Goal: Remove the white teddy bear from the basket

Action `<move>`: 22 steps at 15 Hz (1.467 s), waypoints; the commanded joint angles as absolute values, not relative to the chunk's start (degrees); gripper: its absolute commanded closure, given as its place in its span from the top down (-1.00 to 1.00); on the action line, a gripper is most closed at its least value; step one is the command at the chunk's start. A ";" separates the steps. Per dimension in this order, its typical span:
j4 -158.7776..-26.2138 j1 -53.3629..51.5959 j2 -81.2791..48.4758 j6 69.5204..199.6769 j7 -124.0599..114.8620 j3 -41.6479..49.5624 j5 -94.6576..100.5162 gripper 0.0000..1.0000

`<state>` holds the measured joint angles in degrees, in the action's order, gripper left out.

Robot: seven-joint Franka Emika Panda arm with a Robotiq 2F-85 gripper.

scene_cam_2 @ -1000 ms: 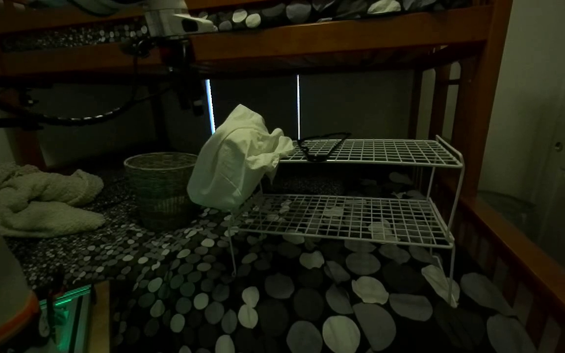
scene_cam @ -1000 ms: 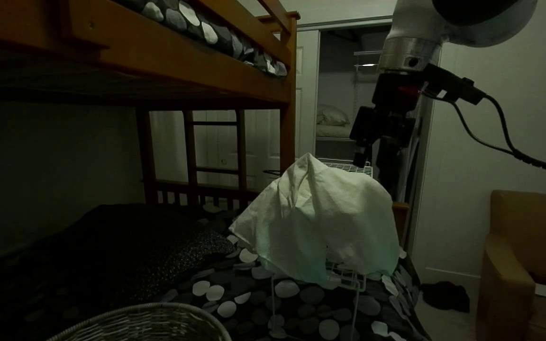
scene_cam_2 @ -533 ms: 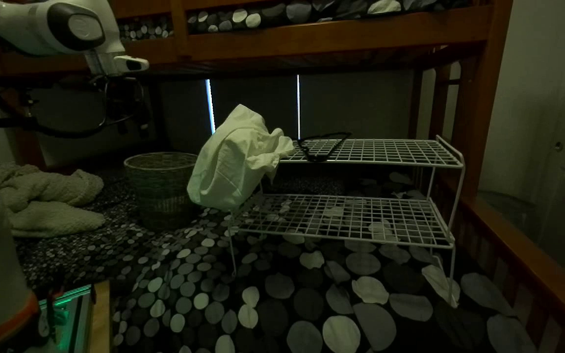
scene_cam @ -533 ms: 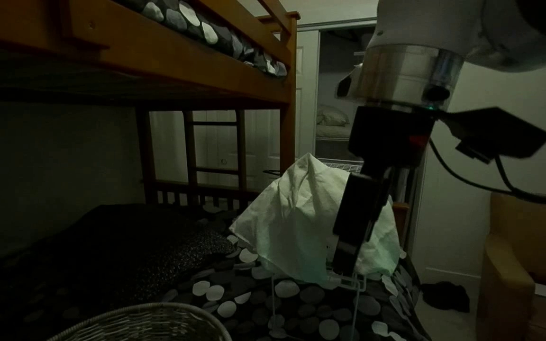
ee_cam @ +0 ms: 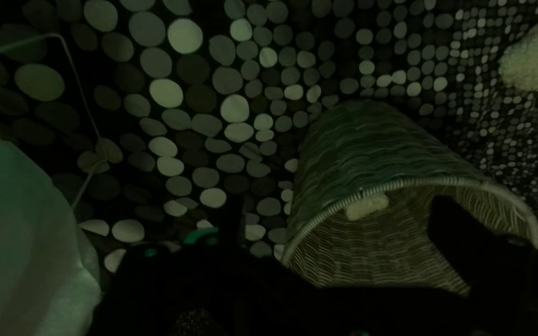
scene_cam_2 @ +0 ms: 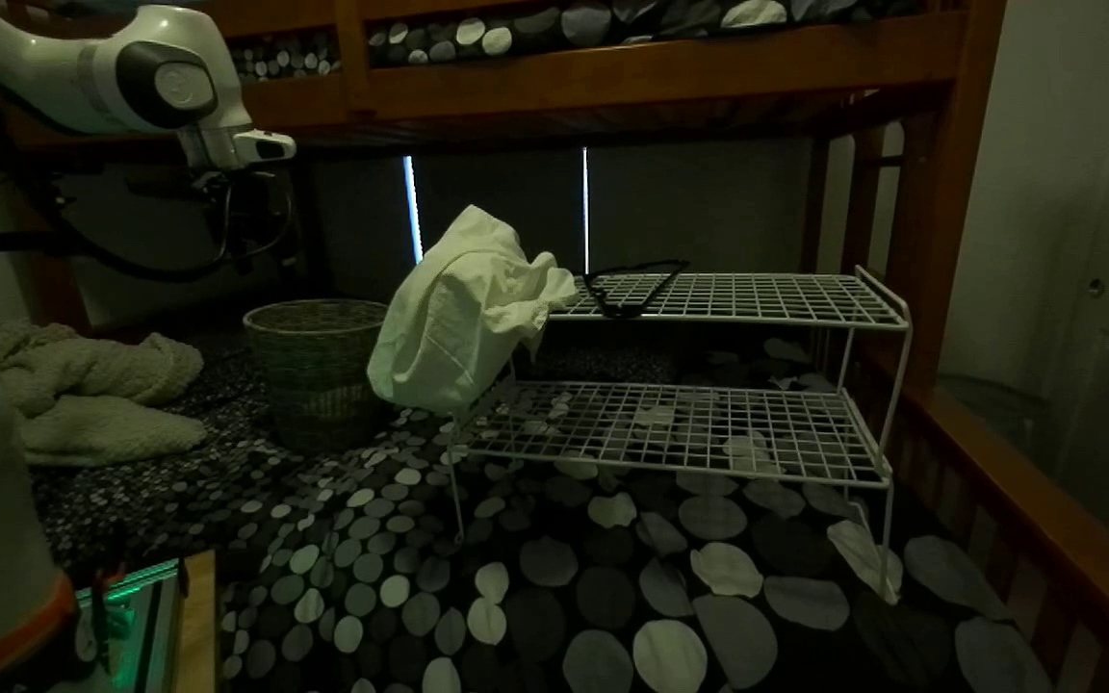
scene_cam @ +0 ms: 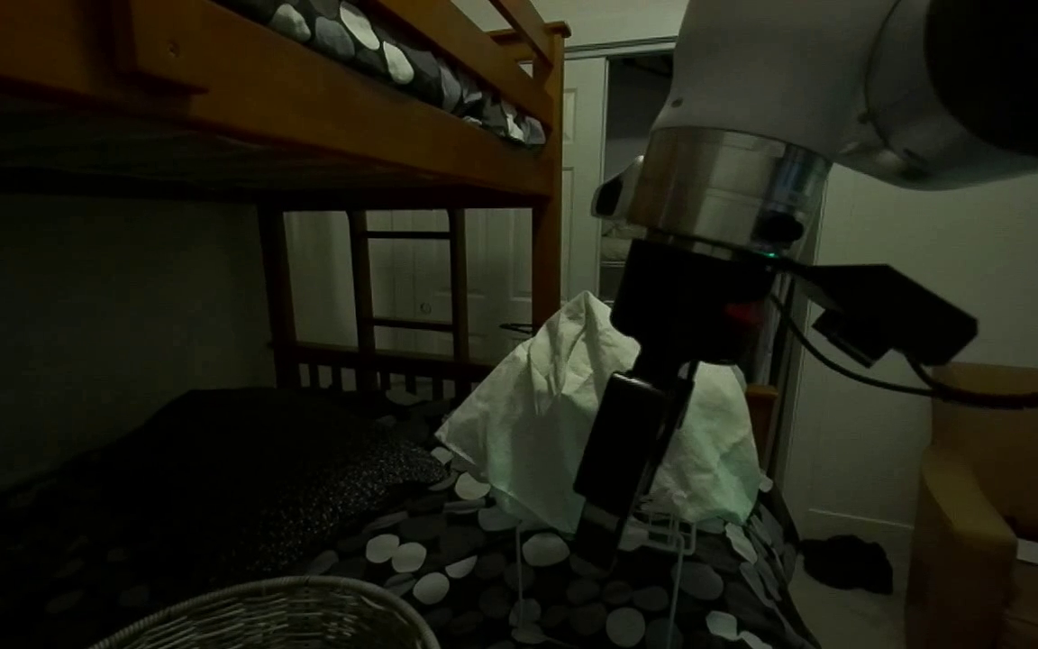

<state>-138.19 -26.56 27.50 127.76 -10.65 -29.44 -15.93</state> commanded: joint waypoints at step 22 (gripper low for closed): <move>-101.82 -43.84 -30.27 142.52 -16.53 -18.26 16.20 1.00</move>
